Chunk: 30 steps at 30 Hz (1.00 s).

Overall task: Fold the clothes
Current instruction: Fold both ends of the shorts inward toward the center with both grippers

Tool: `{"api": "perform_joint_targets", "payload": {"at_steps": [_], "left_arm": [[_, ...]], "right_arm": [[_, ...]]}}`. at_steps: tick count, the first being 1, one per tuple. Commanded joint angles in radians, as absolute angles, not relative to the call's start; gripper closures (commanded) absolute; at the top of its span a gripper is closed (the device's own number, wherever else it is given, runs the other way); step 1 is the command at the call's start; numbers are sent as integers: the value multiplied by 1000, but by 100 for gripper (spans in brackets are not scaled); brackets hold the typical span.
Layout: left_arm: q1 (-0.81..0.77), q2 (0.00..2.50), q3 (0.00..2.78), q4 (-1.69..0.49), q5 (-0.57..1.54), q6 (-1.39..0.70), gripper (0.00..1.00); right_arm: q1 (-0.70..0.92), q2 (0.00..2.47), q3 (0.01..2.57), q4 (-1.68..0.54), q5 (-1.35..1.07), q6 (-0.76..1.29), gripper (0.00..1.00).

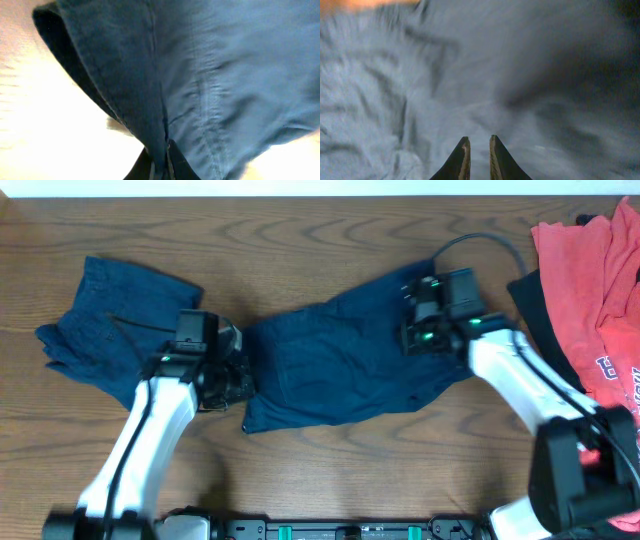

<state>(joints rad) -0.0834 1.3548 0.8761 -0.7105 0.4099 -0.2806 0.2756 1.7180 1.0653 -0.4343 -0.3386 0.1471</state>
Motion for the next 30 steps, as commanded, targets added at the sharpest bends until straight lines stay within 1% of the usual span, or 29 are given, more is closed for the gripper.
{"api": "perform_joint_targets", "payload": {"at_steps": [1,4,8,11,15,19,21,24,27,30], "left_arm": [[-84,1239,919,-741,450,-286,94],[-84,1158,921,-748,506,-287,94],[-84,1086,949,-741,509,-290,94],[-84,1068,964,-716,509,-290,94],[-84,1066,964,-666,509,-316,94],[-84,1064,964,-585,510,-369,94],[-84,1063,964,-554,517,-397,94],[-84,1063,964,-547,516,-405,94],[-84,1065,964,-548,516,-401,94],[-84,1065,964,-548,516,-402,94]], "right_arm": [[369,1800,1065,-425,-441,127,88],[473,1879,1065,-398,-452,154,89],[614,1968,1065,-319,-482,230,91],[706,1999,1065,-228,-521,249,89],[788,1993,1066,-155,-477,298,89],[790,1972,1068,-163,-452,299,83],[766,1943,1068,-202,-394,295,81],[709,1877,1068,-270,-290,290,75],[627,1788,1068,-367,-178,290,74],[549,1731,1068,-485,-86,286,76]]}}
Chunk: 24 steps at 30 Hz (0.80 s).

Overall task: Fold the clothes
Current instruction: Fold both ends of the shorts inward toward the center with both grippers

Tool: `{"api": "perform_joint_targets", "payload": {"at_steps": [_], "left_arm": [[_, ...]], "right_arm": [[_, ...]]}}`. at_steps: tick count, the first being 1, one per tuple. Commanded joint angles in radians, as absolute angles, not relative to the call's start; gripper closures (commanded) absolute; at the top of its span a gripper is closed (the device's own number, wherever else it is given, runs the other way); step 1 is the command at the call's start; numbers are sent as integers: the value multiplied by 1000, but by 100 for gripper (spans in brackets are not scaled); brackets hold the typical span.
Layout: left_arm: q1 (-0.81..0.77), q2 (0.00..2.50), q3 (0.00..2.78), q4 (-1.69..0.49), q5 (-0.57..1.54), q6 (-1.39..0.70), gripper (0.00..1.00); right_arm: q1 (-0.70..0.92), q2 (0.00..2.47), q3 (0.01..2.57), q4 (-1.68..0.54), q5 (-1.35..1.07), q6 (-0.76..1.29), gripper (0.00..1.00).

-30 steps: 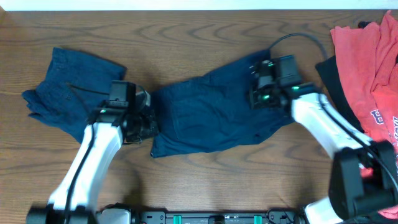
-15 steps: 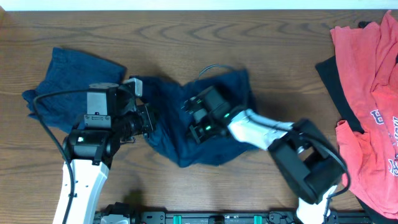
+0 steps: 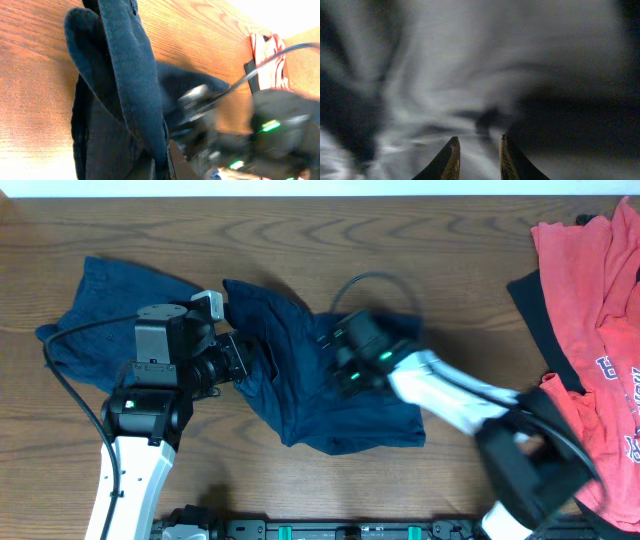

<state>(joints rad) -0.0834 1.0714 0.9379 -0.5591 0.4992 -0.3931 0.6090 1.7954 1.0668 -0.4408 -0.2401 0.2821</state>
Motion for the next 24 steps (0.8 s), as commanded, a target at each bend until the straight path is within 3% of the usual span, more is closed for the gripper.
{"api": "perform_joint_targets", "payload": {"at_steps": [1,6,13,24], "left_arm": [[-84,1065,964,-548,516,-402,94],[-85,1069,964,-548,517,-402,94],[-114,1095,963,-551,543,-438,94],[-374,1221,963,-332,543,-604,94]], "right_arm": [[522,1723,1068,-528,-76,274,77],[443,1745,1042,-684,-47,239,78],[432,1764,915,-621,-22,241,78],[435,1764,807,-572,-27,304,78]]}}
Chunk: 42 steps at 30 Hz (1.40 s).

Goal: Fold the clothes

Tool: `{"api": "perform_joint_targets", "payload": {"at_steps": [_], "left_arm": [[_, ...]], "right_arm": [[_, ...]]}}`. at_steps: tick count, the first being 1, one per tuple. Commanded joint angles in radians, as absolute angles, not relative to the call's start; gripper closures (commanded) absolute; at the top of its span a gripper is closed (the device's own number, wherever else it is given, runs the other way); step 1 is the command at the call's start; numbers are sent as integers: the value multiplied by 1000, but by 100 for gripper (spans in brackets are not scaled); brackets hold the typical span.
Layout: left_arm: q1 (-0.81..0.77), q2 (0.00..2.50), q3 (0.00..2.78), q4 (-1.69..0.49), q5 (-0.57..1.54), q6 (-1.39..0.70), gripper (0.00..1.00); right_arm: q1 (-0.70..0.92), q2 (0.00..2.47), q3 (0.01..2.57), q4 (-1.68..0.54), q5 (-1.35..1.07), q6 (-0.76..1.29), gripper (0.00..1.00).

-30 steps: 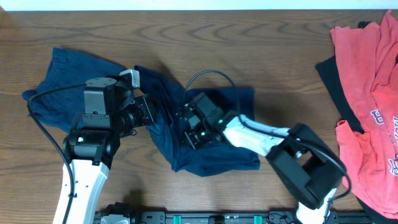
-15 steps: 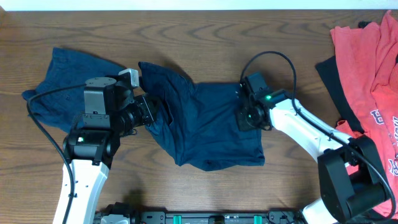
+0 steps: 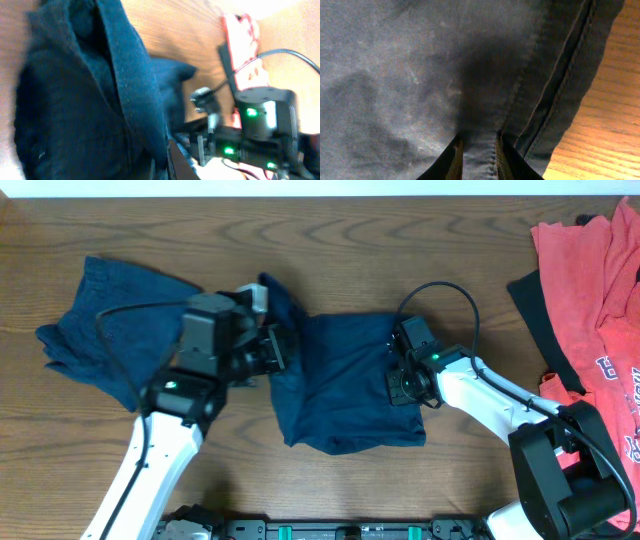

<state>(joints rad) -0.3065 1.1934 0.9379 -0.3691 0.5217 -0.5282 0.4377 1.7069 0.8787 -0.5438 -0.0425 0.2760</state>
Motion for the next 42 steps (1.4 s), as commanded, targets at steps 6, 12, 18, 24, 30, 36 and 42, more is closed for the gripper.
{"api": "perform_joint_targets", "payload": {"at_steps": [6,12,18,24,30,36,42], "left_arm": [[-545,1347,963,-225,531,-665,94],[-667,1458,963,-39,532,-693,94],[-707,1483,963,40,519,-694,94],[-709,1483,963,39,513,-694,92],[-708,1483,963,31,513,-693,87],[-708,1483,963,28,513,-693,86],[-708,1483,963,41,574,-682,43]], "right_arm": [[435,1764,808,-572,-27,312,78],[435,1764,808,-576,-27,315,78],[435,1764,808,-583,-27,319,78],[435,1764,808,-583,-27,322,77],[416,1726,845,-642,1,362,81],[344,1564,985,-776,106,362,79],[314,1425,1036,-795,120,350,76]]}}
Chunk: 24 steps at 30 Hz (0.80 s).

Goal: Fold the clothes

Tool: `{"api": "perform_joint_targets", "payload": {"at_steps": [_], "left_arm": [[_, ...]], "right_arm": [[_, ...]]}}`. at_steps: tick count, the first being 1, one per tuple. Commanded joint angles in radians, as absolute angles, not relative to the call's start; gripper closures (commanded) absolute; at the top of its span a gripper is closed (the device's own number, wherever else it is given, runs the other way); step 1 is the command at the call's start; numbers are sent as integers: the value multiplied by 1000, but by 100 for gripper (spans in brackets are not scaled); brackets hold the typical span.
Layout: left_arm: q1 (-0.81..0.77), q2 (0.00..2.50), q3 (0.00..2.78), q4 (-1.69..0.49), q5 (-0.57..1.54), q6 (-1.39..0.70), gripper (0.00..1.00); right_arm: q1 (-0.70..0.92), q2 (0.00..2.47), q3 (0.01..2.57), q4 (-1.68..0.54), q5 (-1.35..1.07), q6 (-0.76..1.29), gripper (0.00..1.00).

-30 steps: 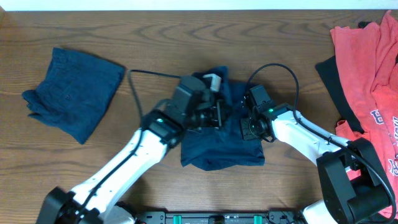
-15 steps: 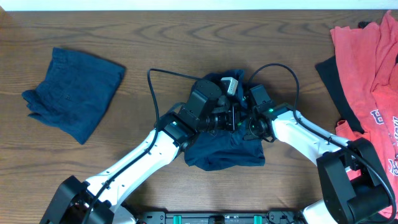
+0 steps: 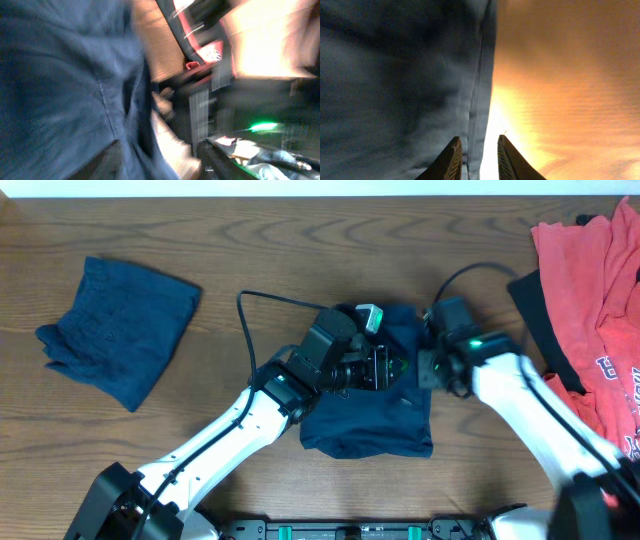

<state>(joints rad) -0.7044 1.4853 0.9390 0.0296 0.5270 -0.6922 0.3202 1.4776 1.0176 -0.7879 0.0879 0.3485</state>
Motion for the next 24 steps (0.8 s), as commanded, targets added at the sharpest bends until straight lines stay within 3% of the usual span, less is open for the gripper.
{"api": "perform_joint_targets", "payload": {"at_steps": [1,8,13,17,24], "left_arm": [[-708,1483,963,51,600,-682,41],[-682,1481,963,-17,661,-545,40],[-595,1481,963,-205,490,-477,39],[-530,1493,963,-321,334,-430,28],[-485,1562,958,-380,324,-405,26]], "right_arm": [[314,1414,1036,-801,120,346,76],[316,1409,1033,-842,22,286,76],[328,1449,1031,-868,-131,215,73],[347,1504,1010,-894,-182,216,73],[422,1613,934,-886,-323,216,73]]}}
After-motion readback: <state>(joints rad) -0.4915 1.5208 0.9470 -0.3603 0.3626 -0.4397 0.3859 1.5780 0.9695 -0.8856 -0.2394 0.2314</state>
